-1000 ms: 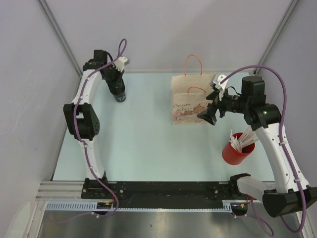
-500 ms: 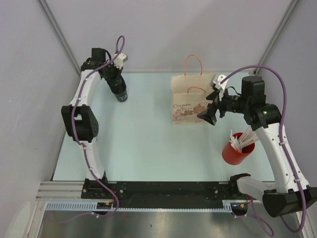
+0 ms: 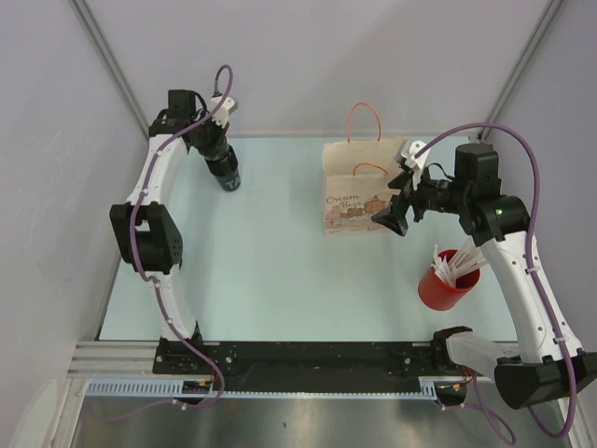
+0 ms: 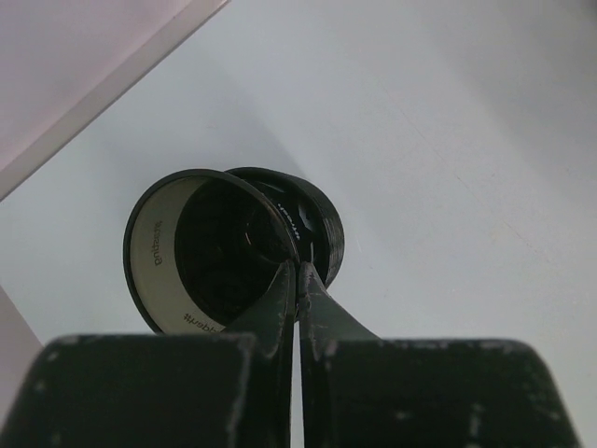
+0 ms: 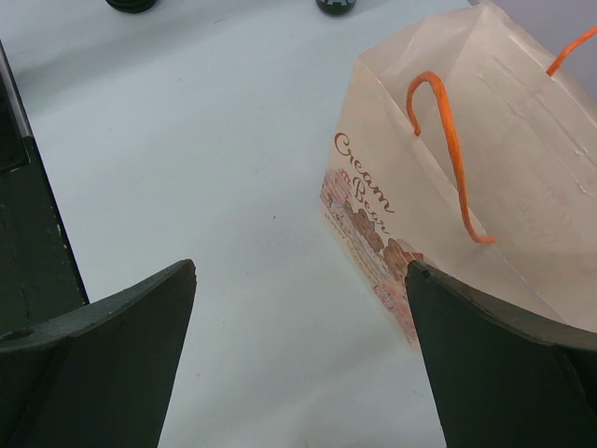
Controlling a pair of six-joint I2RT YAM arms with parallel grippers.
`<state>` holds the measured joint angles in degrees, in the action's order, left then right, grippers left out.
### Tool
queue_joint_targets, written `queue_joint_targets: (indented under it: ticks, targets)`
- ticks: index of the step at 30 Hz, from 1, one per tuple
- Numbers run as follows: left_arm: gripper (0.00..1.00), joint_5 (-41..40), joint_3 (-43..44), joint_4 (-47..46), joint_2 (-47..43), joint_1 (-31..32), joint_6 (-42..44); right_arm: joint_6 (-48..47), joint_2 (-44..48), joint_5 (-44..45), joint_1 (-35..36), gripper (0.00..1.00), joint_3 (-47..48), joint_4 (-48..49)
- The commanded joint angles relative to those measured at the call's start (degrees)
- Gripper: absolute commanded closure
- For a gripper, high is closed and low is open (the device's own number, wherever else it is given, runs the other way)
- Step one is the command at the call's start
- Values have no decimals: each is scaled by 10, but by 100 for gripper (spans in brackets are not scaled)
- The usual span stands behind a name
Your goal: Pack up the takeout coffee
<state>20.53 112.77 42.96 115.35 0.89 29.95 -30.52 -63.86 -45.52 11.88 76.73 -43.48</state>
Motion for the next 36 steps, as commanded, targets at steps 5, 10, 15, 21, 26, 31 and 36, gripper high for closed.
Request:
queue_joint_targets:
  ticks: [5, 10, 15, 21, 26, 31, 36]
  targets:
    - [100, -16, 2, -41, -69, 9, -4, -3, 0, -11, -2, 0, 2, 1]
    - [100, -24, 10, -37, -77, 21, 7, -5, -1, -12, -2, 0, 2, 1]
    - [100, -30, 14, -38, -91, 29, 10, -5, -2, -12, -2, 0, 2, 0]
    - [100, -37, 17, -46, -105, 37, 9, -5, -3, -12, -2, 0, 2, 0]
    - [100, -30, 20, -40, -128, 49, 14, -4, -4, -12, -2, 0, 1, 0]
    - [100, -32, -30, -42, -165, 80, 31, -1, -4, -10, -2, 0, 2, 2]
    - [100, -27, -132, -65, -228, 116, 37, -1, -3, -10, -3, 0, 2, 3]
